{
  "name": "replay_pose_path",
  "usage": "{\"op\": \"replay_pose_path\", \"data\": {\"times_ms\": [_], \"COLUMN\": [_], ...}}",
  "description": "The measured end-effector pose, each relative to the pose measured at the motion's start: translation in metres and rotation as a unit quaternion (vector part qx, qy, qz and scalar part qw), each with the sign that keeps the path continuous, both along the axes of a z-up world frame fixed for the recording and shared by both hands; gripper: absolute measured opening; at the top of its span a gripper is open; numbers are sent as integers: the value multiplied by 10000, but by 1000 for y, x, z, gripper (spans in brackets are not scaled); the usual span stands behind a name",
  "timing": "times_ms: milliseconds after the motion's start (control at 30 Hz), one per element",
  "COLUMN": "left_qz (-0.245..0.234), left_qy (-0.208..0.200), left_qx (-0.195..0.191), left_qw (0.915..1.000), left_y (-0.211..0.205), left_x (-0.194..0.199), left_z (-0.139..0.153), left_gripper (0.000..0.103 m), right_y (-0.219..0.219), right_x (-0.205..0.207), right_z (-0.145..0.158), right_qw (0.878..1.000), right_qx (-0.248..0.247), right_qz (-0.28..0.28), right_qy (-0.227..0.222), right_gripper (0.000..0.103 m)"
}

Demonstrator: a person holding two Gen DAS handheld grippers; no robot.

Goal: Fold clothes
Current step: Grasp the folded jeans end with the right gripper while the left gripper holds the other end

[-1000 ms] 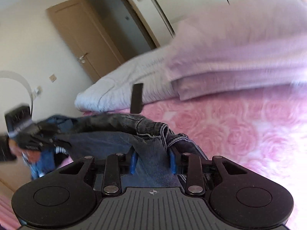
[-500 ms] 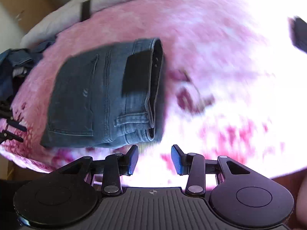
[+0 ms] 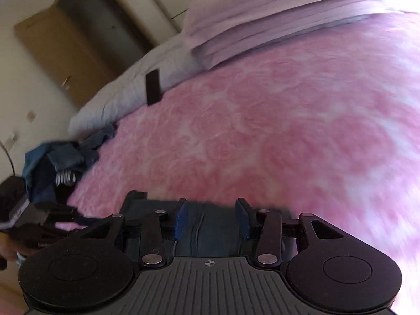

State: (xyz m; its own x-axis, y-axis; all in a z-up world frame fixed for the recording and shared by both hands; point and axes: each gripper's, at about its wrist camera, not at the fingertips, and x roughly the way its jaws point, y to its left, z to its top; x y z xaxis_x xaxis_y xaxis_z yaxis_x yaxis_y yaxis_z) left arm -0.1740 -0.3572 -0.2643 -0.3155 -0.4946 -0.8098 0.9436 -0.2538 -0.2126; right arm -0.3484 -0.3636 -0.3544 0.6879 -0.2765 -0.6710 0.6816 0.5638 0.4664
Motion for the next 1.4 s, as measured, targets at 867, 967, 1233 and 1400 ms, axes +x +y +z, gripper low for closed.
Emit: {"op": "replay_pose_path", "data": {"times_ms": [867, 967, 1233, 1400], "left_qz": [1906, 1706, 1265, 1203], "left_qy": [1853, 1688, 667, -64], "left_qx": [1136, 852, 840, 956], "left_qw": [9573, 9670, 9861, 9881], "left_y": [-31, -29, -45, -44], "left_x": [87, 84, 62, 48], "left_z": [-64, -48, -38, -22], "left_gripper": [31, 15, 22, 25], "right_y": [-48, -53, -69, -41], "right_x": [-65, -61, -27, -18], "right_z": [-86, -80, -60, -27], "right_qw": [9764, 9739, 9876, 9924], "right_qx": [1969, 2074, 1505, 572], "right_qz": [-628, -781, -323, -338], "right_qy": [-632, -496, 307, 1036], "right_gripper": [75, 44, 48, 64]}}
